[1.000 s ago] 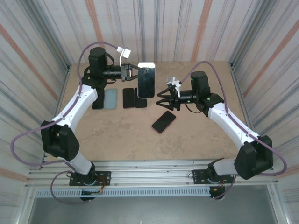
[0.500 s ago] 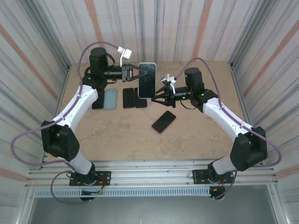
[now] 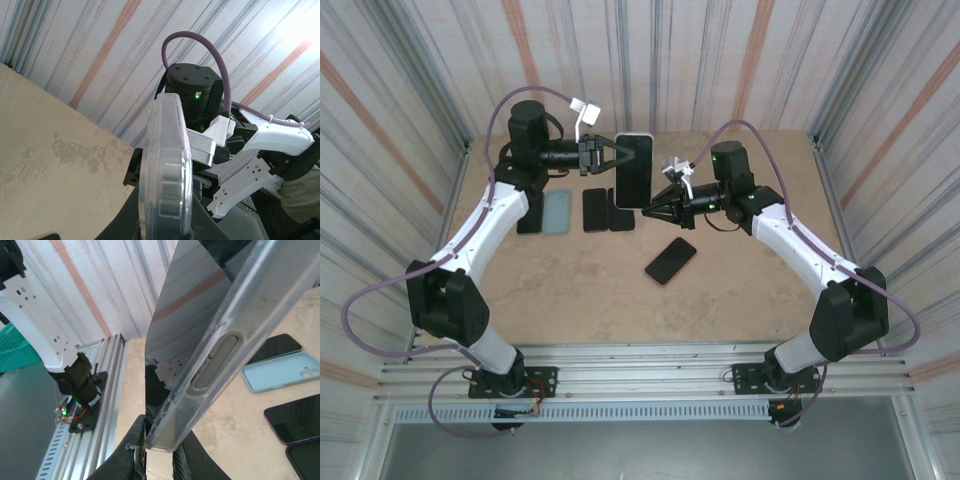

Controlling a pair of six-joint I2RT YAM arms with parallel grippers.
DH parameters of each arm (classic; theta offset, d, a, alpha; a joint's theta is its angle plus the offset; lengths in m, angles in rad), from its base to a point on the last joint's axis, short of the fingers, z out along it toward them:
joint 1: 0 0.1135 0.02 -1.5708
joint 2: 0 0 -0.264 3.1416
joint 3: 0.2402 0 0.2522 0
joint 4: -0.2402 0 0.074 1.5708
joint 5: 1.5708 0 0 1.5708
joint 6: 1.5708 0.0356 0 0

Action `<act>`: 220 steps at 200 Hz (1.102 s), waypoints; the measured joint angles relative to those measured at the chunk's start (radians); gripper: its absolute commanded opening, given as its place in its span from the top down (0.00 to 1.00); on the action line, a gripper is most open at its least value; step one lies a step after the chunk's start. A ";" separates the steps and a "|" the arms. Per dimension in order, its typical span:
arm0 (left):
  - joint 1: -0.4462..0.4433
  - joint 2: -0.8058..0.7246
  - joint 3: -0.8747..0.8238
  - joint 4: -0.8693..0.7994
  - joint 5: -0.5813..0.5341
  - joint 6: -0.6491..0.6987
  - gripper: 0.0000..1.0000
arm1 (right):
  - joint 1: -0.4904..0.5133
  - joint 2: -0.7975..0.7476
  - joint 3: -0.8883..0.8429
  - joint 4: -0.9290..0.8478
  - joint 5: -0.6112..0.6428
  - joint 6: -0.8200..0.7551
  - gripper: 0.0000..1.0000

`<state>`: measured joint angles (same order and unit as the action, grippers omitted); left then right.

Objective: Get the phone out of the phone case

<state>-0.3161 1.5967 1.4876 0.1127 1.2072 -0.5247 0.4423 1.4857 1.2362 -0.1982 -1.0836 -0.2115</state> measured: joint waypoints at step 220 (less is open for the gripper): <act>-0.011 0.000 -0.035 0.234 -0.099 -0.261 1.00 | 0.042 -0.035 0.008 0.084 0.222 -0.032 0.97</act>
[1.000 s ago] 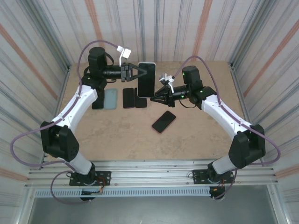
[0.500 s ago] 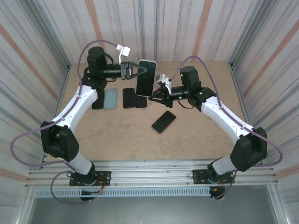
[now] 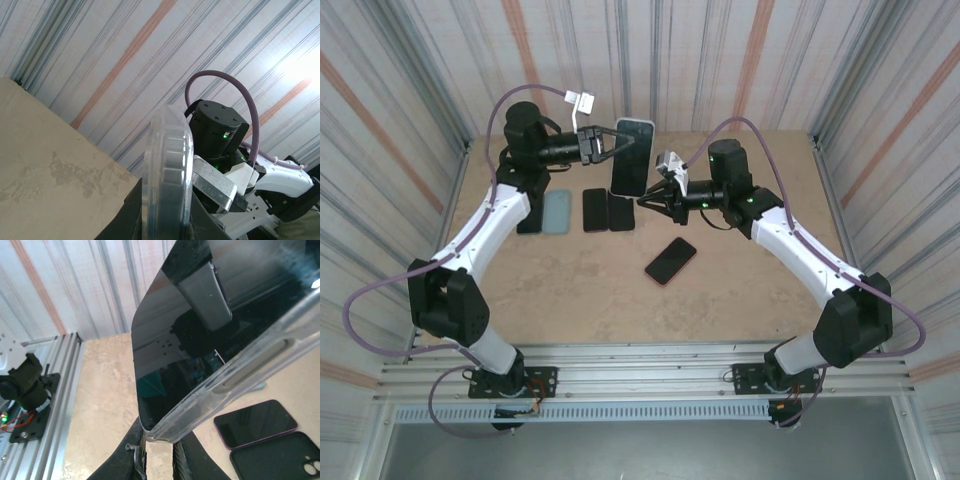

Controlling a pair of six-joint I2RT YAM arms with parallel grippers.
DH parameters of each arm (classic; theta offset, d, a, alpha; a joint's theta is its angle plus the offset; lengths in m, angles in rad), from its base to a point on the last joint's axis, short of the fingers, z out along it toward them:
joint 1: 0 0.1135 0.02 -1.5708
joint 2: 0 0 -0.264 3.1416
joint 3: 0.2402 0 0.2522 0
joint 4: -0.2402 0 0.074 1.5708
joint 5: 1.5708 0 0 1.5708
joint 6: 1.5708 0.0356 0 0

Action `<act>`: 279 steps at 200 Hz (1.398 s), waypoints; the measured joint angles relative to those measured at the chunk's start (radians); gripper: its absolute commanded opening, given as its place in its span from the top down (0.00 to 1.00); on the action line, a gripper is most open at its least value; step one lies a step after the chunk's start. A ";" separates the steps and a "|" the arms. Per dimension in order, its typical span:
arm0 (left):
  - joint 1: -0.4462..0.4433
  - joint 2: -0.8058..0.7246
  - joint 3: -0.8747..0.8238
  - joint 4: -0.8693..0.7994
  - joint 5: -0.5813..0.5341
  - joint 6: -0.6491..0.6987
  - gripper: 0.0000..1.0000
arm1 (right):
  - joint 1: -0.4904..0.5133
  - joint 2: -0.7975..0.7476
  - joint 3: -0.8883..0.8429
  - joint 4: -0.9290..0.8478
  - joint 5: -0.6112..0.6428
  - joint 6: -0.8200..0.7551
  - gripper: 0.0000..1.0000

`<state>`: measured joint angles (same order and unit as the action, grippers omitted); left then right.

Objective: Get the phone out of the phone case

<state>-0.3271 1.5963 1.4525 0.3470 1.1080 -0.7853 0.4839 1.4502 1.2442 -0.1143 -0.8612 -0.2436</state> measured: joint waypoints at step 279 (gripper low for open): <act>0.009 -0.018 -0.018 -0.027 -0.063 -0.005 1.00 | -0.046 0.011 -0.108 0.306 -0.232 0.367 0.65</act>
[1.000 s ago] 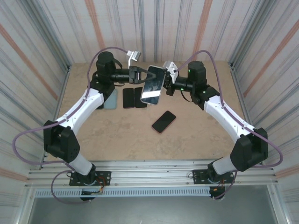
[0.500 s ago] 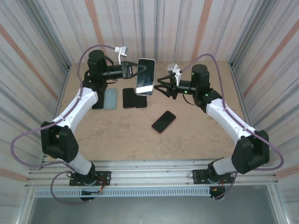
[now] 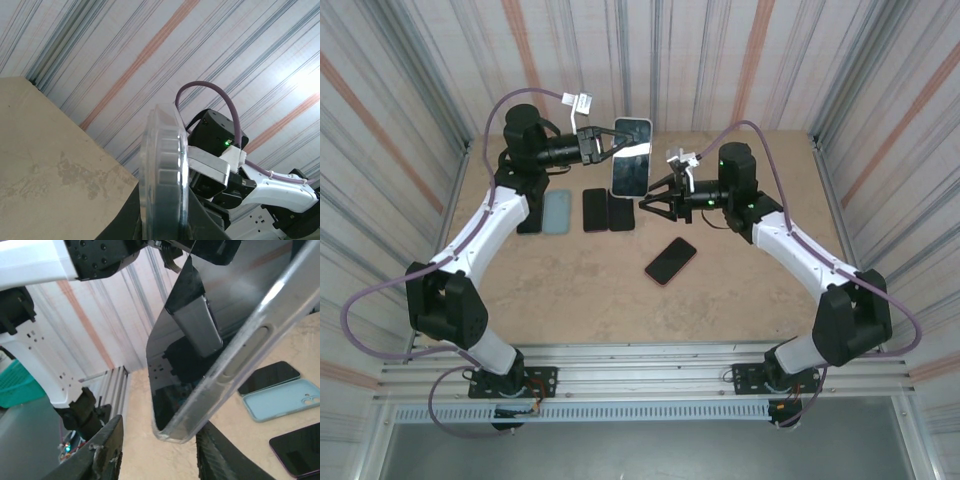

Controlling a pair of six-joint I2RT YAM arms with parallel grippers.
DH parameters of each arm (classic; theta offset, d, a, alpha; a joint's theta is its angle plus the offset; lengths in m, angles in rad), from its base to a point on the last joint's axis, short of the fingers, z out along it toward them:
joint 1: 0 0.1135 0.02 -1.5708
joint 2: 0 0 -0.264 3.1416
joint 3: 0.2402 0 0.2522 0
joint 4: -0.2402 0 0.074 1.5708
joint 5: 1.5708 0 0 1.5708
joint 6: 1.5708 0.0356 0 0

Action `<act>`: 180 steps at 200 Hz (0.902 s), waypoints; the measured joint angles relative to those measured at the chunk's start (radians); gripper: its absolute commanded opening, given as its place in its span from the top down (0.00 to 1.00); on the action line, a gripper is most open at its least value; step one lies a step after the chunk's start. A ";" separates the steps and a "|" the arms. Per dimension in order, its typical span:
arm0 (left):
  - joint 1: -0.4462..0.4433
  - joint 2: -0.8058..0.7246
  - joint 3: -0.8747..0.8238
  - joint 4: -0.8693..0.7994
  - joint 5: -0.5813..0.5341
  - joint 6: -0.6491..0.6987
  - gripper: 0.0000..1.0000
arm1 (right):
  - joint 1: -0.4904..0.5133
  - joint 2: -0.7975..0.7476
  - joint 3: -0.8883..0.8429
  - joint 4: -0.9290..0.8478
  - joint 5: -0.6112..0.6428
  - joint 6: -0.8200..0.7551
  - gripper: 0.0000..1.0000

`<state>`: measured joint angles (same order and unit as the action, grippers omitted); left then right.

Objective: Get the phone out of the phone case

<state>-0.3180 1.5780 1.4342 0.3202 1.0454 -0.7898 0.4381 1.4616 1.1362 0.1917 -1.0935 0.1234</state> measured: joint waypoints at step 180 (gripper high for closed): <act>-0.003 0.000 0.006 0.026 0.034 0.001 1.00 | 0.001 0.063 0.073 -0.036 -0.084 0.022 0.90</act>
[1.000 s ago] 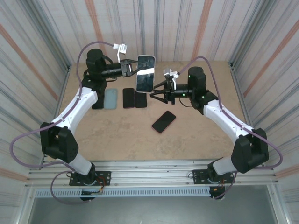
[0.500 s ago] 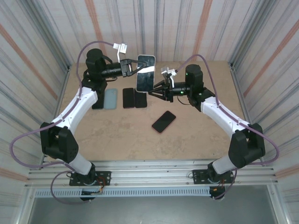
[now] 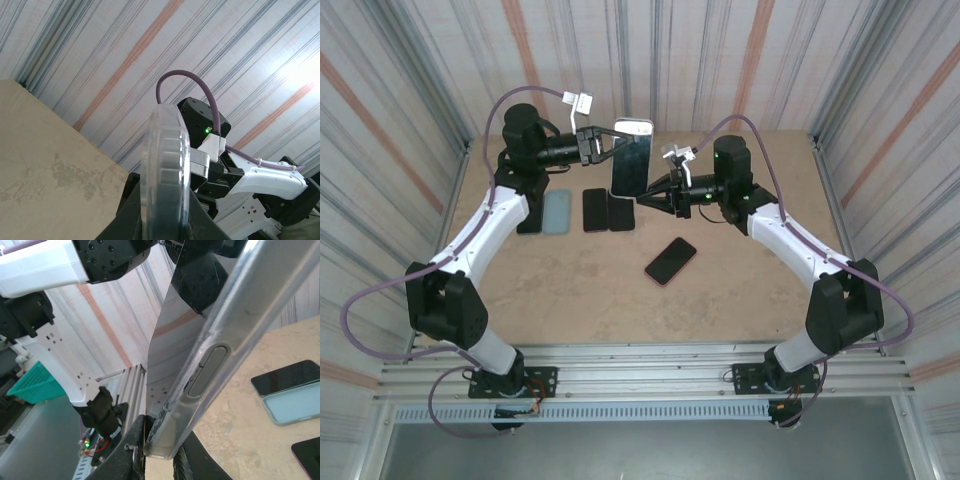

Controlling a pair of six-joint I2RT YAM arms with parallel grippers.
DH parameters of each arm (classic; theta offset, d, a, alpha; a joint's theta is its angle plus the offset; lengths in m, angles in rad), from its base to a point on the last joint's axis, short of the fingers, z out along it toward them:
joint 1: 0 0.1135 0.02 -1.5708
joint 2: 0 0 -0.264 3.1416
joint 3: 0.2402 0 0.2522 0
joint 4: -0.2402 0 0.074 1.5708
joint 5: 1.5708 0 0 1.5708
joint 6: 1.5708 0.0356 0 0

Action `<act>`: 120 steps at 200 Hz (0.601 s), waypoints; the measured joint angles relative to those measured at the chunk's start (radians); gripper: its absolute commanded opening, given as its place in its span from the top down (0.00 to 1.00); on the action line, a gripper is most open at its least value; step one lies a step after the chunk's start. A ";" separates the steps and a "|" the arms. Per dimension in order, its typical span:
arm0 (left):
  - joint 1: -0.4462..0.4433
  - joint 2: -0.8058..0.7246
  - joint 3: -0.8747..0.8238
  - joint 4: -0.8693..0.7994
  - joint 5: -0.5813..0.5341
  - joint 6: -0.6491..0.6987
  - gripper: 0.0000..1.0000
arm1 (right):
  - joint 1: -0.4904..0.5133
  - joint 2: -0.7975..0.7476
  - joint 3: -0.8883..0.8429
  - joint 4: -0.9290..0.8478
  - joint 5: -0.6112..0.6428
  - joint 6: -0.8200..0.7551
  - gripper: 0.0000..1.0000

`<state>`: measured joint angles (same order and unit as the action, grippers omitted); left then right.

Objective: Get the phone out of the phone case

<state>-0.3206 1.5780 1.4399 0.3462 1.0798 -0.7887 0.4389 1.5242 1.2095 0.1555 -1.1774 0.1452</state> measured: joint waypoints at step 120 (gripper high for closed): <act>-0.006 0.002 0.011 0.048 0.037 -0.087 1.00 | 0.022 -0.007 0.115 -0.299 0.109 -0.366 1.00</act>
<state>-0.3264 1.5799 1.4509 0.3943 1.1164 -0.8753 0.4610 1.5169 1.3243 -0.1436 -1.0687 -0.2211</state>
